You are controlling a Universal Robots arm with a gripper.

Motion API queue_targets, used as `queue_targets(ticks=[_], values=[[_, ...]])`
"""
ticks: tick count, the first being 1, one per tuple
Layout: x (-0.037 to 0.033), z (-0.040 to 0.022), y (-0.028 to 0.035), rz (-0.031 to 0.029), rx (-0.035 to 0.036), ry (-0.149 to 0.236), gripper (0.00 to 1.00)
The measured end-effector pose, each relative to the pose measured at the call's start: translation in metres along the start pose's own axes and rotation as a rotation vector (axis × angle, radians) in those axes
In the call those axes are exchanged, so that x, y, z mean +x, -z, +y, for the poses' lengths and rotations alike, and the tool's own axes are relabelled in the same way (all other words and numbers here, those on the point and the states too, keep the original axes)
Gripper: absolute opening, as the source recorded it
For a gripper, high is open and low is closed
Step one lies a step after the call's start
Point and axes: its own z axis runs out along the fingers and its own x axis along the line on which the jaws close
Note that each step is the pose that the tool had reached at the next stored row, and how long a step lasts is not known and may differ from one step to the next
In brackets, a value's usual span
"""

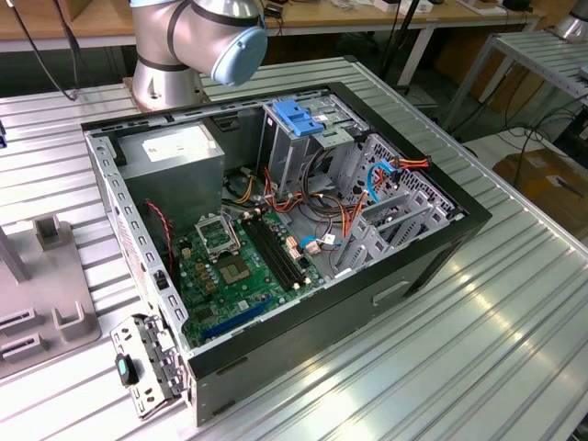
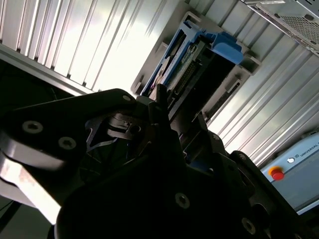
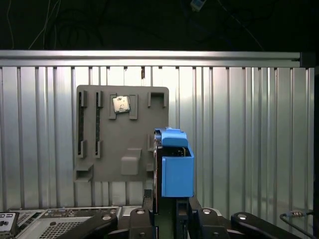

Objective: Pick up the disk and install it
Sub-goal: 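Pick up the disk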

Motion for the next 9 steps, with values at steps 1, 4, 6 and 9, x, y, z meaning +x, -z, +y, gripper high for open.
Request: queue_targets(ticks=[1, 4, 6, 9], values=[[0.0000, -0.0009, 0.0000, -0.0001, 0.0001, 0.000, 0.35], [-0.0001, -0.0042, 0.0000, 0.0000, 0.0000, 0.000, 0.35], [-0.0001, -0.0056, 0.0000, 0.0000, 0.0001, 0.000, 0.35], [-0.0002, -0.0060, 0.0039, 0.0000, 0.0001, 0.000, 0.35]])
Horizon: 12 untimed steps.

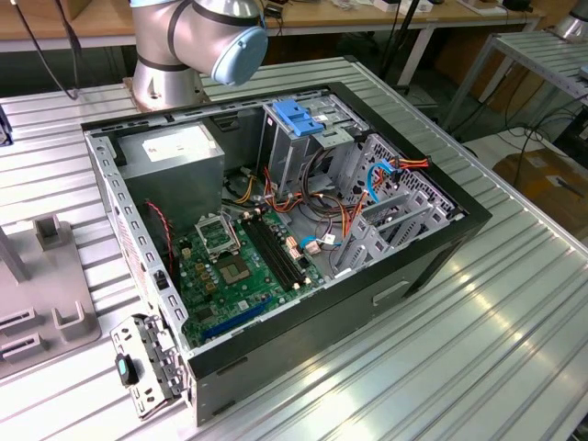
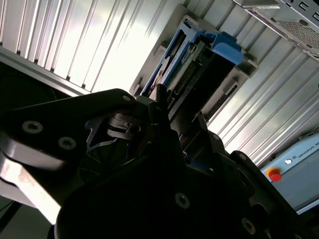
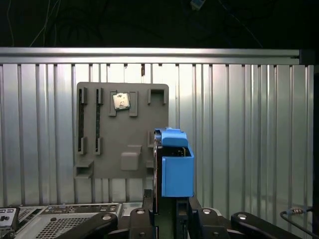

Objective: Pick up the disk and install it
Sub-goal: 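Pick up the disk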

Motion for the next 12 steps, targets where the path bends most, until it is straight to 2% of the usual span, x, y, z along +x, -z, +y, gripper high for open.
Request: queue_targets(ticks=[5, 7, 9, 12], values=[[0.0000, -0.0012, 0.0009, 0.0001, -0.0002, 0.000, 0.35], [-0.0001, -0.0063, 0.0008, 0.0000, -0.0001, 0.000, 0.35], [-0.0002, -0.0148, 0.0008, 0.0000, -0.0001, 0.000, 0.35], [-0.0004, -0.0222, 0.0008, 0.0000, -0.0002, 0.000, 0.35]])
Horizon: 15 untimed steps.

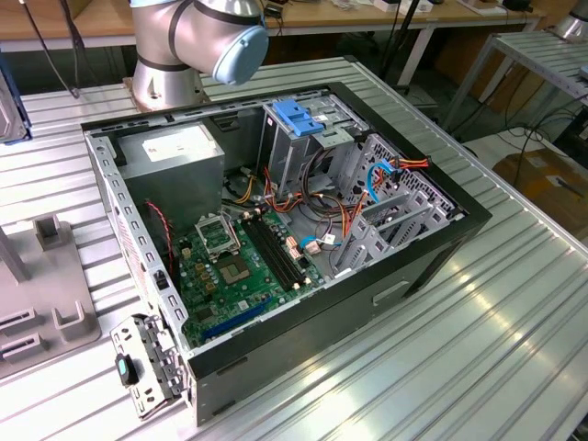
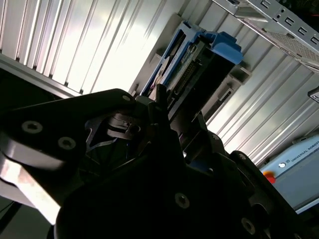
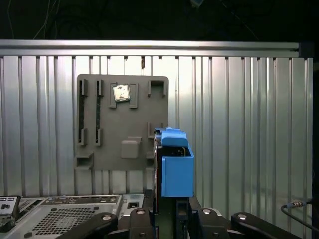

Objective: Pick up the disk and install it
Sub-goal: 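Pick up the disk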

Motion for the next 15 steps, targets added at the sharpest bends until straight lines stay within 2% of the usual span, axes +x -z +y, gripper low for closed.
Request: queue_targets(ticks=[4, 7, 15], values=[[-0.0002, -0.0106, -0.0001, 0.0000, 0.0000, 0.000, 0.35], [-0.0004, -0.0253, 0.0000, 0.0001, -0.0002, 0.000, 0.35], [-0.0007, -0.0474, -0.0001, 0.0000, -0.0005, 0.000, 0.35]])
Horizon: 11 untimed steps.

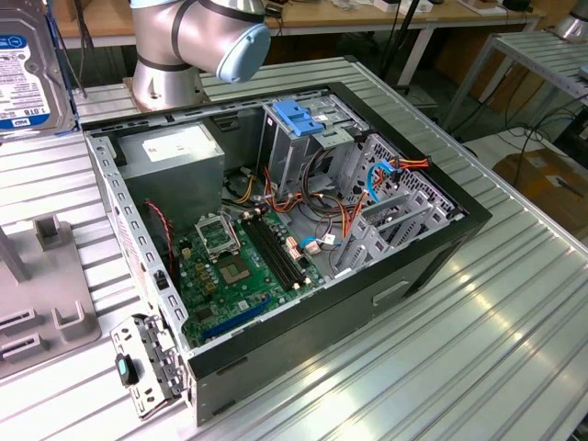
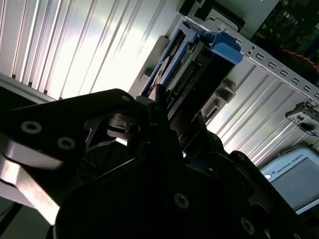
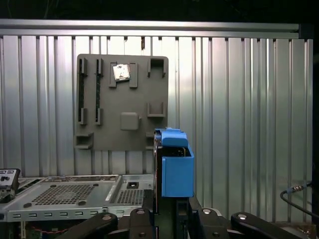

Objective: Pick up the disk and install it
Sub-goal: 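Pick up the disk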

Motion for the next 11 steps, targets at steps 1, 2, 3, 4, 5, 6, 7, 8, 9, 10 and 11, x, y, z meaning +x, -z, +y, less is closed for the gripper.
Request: queue_targets(ticks=[1, 2, 3, 4, 5, 6, 7, 8, 9, 10, 11], values=[[-0.0001, -0.0042, 0.0000, 0.0000, -0.0001, 0.000, 0.35], [-0.0001, -0.0071, -0.0001, 0.0000, -0.0003, 0.000, 0.35], [-0.0002, -0.0105, 0.0000, 0.0000, -0.0009, 0.000, 0.35], [-0.0002, -0.0118, 0.0001, 0.0001, -0.0017, 0.000, 0.35], [-0.0002, -0.0131, 0.0012, 0.0002, -0.0032, 0.000, 0.35], [-0.0003, -0.0136, 0.0023, 0.0001, -0.0037, 0.000, 0.35], [-0.0003, -0.0139, 0.0029, 0.0000, -0.0039, 0.000, 0.35], [-0.0003, -0.0140, 0.0029, 0.0000, -0.0040, 0.000, 0.35], [-0.0003, -0.0141, 0.0030, 0.0000, -0.0042, 0.000, 0.35], [-0.0003, -0.0150, 0.0030, 0.0001, -0.0043, 0.000, 0.35], [-0.0004, -0.0227, 0.0030, 0.0001, -0.0042, 0.000, 0.35]])
